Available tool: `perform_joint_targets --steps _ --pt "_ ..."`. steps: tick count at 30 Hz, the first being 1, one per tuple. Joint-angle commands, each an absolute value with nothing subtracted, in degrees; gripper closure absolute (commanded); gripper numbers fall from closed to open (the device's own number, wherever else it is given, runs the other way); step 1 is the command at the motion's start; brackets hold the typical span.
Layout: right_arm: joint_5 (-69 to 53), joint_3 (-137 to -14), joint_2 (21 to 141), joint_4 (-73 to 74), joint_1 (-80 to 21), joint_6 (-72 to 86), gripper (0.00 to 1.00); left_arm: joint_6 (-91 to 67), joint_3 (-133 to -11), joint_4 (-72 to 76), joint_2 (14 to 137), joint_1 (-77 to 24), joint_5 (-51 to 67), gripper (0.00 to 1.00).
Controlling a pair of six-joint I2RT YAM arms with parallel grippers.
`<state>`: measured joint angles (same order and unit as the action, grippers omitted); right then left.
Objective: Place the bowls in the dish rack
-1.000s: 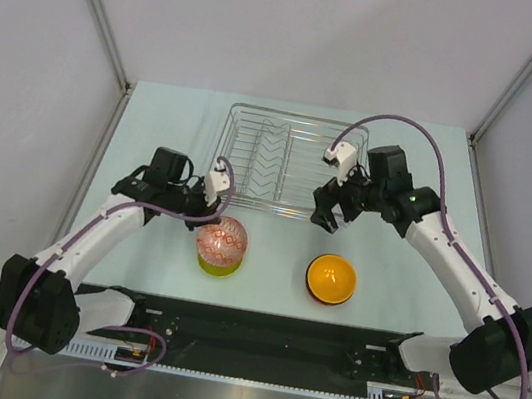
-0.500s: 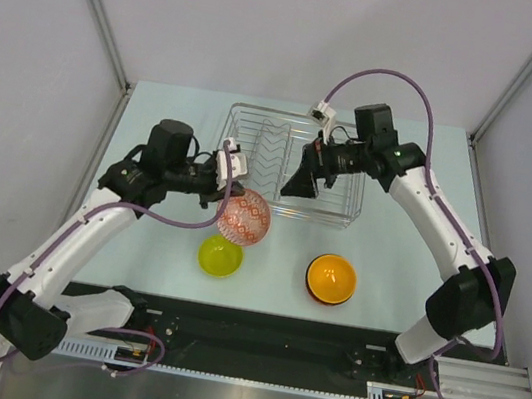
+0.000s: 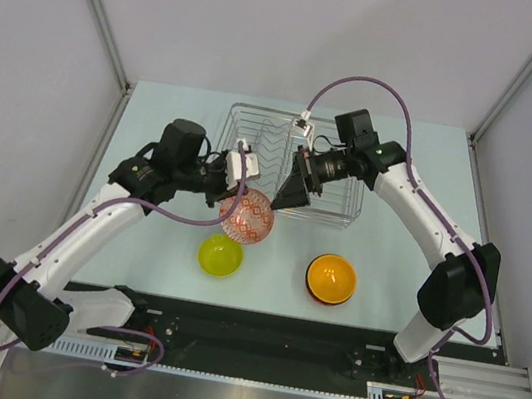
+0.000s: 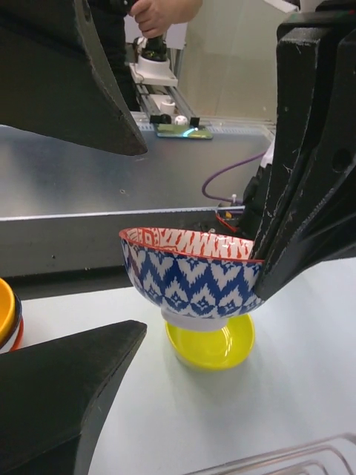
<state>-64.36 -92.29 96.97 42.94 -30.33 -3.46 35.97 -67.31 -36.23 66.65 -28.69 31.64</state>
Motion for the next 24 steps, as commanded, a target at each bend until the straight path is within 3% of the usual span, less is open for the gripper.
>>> perform_joint_targets --steps 1,21,24 --pt "-68.8 -92.7 97.2 42.0 -30.7 -1.5 0.0 33.9 -71.5 -32.4 66.1 -29.3 33.7 1.0" --pt "-73.7 -92.6 103.1 37.7 -32.7 2.9 0.01 31.3 -72.7 -30.8 65.2 -29.4 37.4 1.0" --pt "-74.6 -91.8 102.9 36.3 -32.7 4.5 0.08 31.3 -72.4 -30.6 65.2 -29.4 37.4 1.0"
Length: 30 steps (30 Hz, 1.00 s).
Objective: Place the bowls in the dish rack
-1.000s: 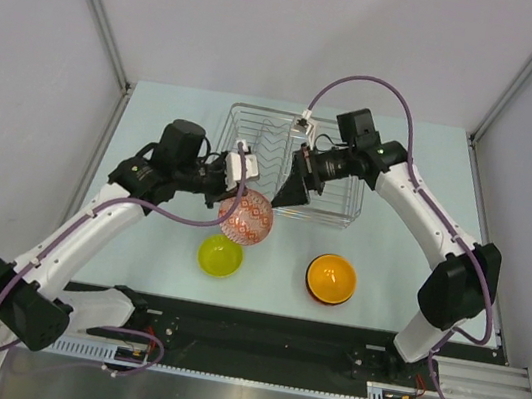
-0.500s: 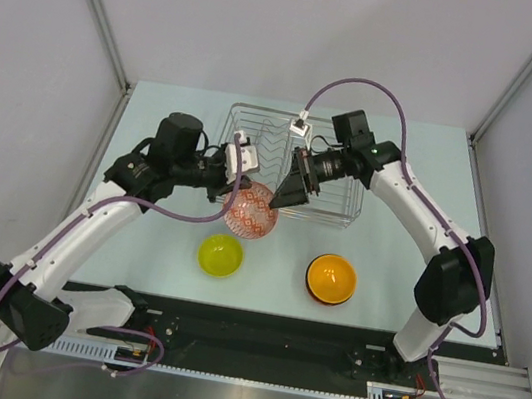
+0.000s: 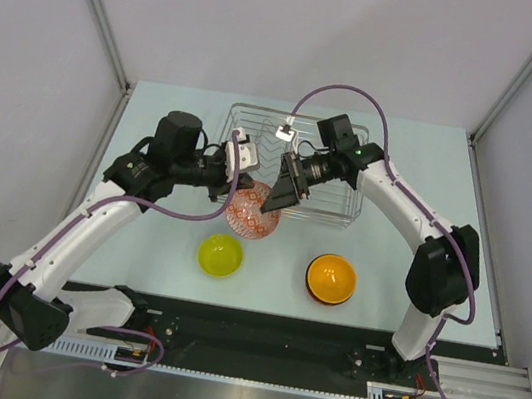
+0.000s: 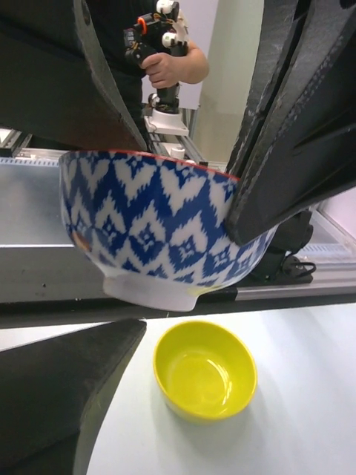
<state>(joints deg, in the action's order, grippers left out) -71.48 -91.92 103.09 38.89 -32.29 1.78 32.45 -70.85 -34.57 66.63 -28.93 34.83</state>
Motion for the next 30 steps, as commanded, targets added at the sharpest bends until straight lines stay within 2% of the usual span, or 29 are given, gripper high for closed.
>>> perform_joint_targets --steps 1,5,10,12,14,16,17,20,23,30 --pt "-75.1 -91.6 102.8 36.0 -32.7 4.7 0.11 31.4 -72.3 -30.5 65.4 -29.5 37.4 1.0" --pt "-75.6 -90.9 102.2 34.9 -32.7 5.9 0.23 32.0 -71.7 -30.1 65.7 -29.4 36.7 1.0" --pt "-76.0 -90.5 102.0 35.0 -32.3 6.2 0.29 32.7 -70.3 -29.5 65.7 -29.4 36.2 1.0" --pt "-76.5 -90.4 102.3 34.5 -31.8 6.4 0.36 33.1 -69.5 -29.3 65.6 -29.4 35.8 1.0" --pt "-77.3 -90.3 102.3 34.0 -31.3 7.1 0.39 33.5 -69.0 -28.8 65.4 -29.4 35.4 1.0" --pt "-78.3 -90.3 102.6 33.4 -30.9 7.7 0.35 33.7 -68.1 -28.6 65.4 -29.4 35.3 1.0" --pt "-78.7 -90.3 102.6 33.0 -30.8 8.3 0.29 33.6 -67.9 -28.0 65.6 -29.5 35.3 1.0" --pt "-79.9 -90.0 102.6 31.8 -30.1 9.5 0.2 33.4 -66.8 -27.0 65.5 -29.5 35.2 1.0" --pt "-81.9 -89.4 102.6 30.2 -29.4 10.9 0.14 33.2 -66.0 -26.1 65.6 -29.4 35.2 1.0" --pt "-87.3 -88.1 103.0 27.2 -28.5 13.1 0.19 32.6 -65.3 -24.7 65.7 -29.4 35.8 1.0"
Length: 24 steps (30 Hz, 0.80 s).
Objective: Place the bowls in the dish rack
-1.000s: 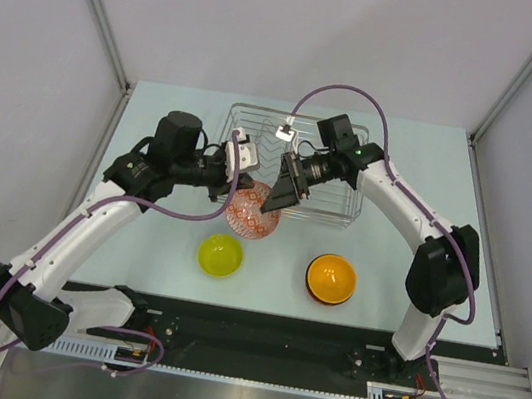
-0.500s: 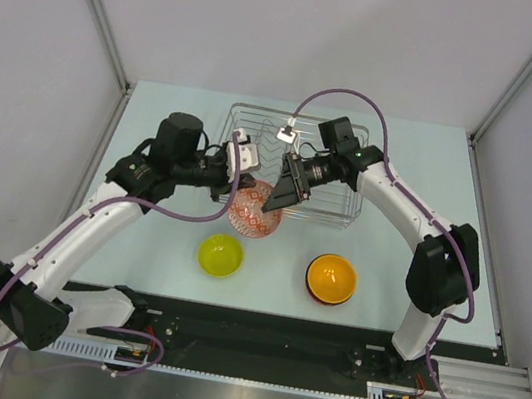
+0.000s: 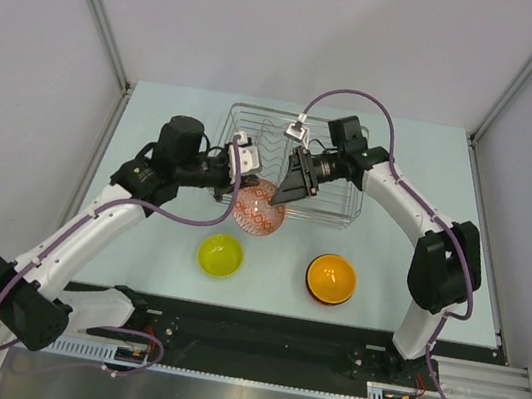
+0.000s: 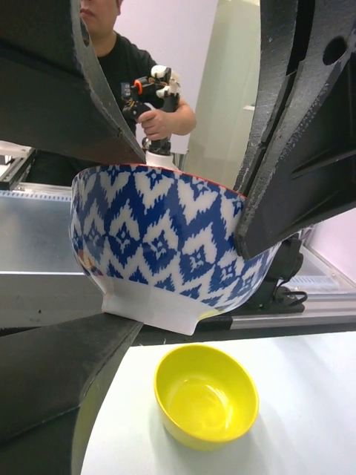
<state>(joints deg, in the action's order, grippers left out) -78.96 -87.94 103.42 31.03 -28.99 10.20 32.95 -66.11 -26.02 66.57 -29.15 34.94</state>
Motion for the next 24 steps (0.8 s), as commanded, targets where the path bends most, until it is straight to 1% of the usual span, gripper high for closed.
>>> perform_joint_targets --steps 1,4,5,7,8,10,11,13,14,15,16,17,18,19,22,23,24 --pt "-87.8 -88.2 103.2 27.1 -28.4 12.8 0.21 32.4 -65.2 -24.6 65.7 -29.4 36.0 1.0" --pt "-88.9 -88.3 103.3 27.2 -28.4 12.0 0.27 32.3 -65.2 -24.3 65.7 -29.4 36.2 1.0" --pt "-89.0 -88.5 103.4 27.1 -28.6 11.8 0.31 32.3 -65.2 -24.1 65.7 -29.5 36.3 1.0" --pt "-89.4 -88.5 103.5 27.1 -28.7 11.9 0.36 32.1 -65.1 -24.0 65.6 -29.4 36.5 1.0" --pt "-89.6 -88.6 103.5 27.1 -28.9 11.8 0.42 32.2 -65.0 -24.0 65.6 -29.5 36.5 1.0" --pt "-90.0 -88.8 103.7 27.1 -29.0 11.9 0.5 32.5 -65.0 -24.2 65.7 -29.4 36.3 1.0" --pt "-90.1 -88.9 103.8 27.2 -29.0 11.9 0.57 32.5 -65.0 -24.3 65.8 -29.4 36.4 1.0" --pt "-90.3 -89.1 103.8 27.2 -29.2 11.9 0.66 32.7 -65.0 -24.5 66.1 -29.4 36.1 0.99" --pt "-90.4 -89.3 103.8 27.2 -29.2 12.0 0.77 32.7 -65.1 -24.4 66.2 -29.5 35.9 1.0" --pt "-90.4 -89.5 103.8 27.2 -29.3 12.0 0.81 32.6 -65.1 -24.4 66.3 -29.5 35.8 1.0" --pt "-90.4 -89.4 103.9 27.1 -29.4 12.0 0.86 32.6 -65.1 -24.4 66.2 -29.4 35.6 0.98" --pt "-90.4 -89.5 103.9 27.2 -29.3 12.0 0.94 32.6 -65.1 -24.4 66.3 -29.5 35.1 0.89" --pt "-90.3 -89.6 103.9 27.1 -29.4 12.0 0.98 32.7 -65.0 -24.4 66.3 -29.4 34.9 0.85" --pt "-90.2 -89.6 104.0 27.2 -29.4 12.0 1.0 32.8 -65.1 -24.5 66.4 -29.4 34.9 0.84" --pt "-89.7 -89.7 104.2 27.2 -29.4 12.0 1.0 32.7 -65.0 -24.4 66.5 -29.4 34.6 0.82" --pt "-89.4 -89.7 104.4 27.1 -29.4 11.9 1.0 32.6 -65.0 -23.9 66.4 -29.4 34.5 0.73" --pt "-88.5 -89.6 104.6 27.2 -29.3 11.9 1.0 32.6 -64.6 -23.6 66.6 -29.4 33.9 0.69"
